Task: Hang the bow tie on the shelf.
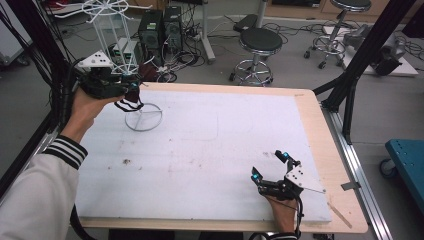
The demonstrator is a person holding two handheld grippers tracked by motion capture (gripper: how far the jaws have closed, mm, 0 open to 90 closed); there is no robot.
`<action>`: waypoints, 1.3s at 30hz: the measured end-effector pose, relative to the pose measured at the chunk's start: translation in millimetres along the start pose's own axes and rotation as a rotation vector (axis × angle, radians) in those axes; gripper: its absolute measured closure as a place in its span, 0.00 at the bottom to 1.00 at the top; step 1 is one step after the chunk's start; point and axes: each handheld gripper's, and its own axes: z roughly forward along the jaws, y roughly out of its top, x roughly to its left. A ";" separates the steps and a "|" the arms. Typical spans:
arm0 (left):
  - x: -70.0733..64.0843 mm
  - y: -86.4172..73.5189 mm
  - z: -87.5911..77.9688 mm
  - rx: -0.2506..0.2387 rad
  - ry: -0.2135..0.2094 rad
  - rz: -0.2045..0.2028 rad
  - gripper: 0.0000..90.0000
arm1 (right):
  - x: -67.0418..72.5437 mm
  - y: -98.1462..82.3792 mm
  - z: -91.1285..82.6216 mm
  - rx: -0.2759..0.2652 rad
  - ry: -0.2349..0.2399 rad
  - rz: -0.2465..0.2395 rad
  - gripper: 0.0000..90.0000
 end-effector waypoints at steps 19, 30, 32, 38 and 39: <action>3.3 -0.9 -6.3 -0.045 -0.064 -0.058 0.10 | -0.2 -0.1 0.5 -0.005 0.002 -0.009 0.02; 1.4 0.0 -15.5 -0.069 -0.071 -0.051 0.02 | -0.2 0.0 0.2 -0.001 0.003 -0.002 0.02; 1.1 -0.5 -18.2 -0.070 -0.071 -0.044 0.02 | -0.4 0.0 0.3 -0.003 0.003 -0.004 0.02; -8.2 -6.6 -33.3 -0.084 -0.070 -0.008 0.02 | -0.2 0.1 0.1 -0.001 0.004 -0.002 0.02; -10.6 -8.4 -36.8 -0.092 -0.067 0.000 0.02 | -0.1 0.0 0.0 0.000 0.003 0.000 0.02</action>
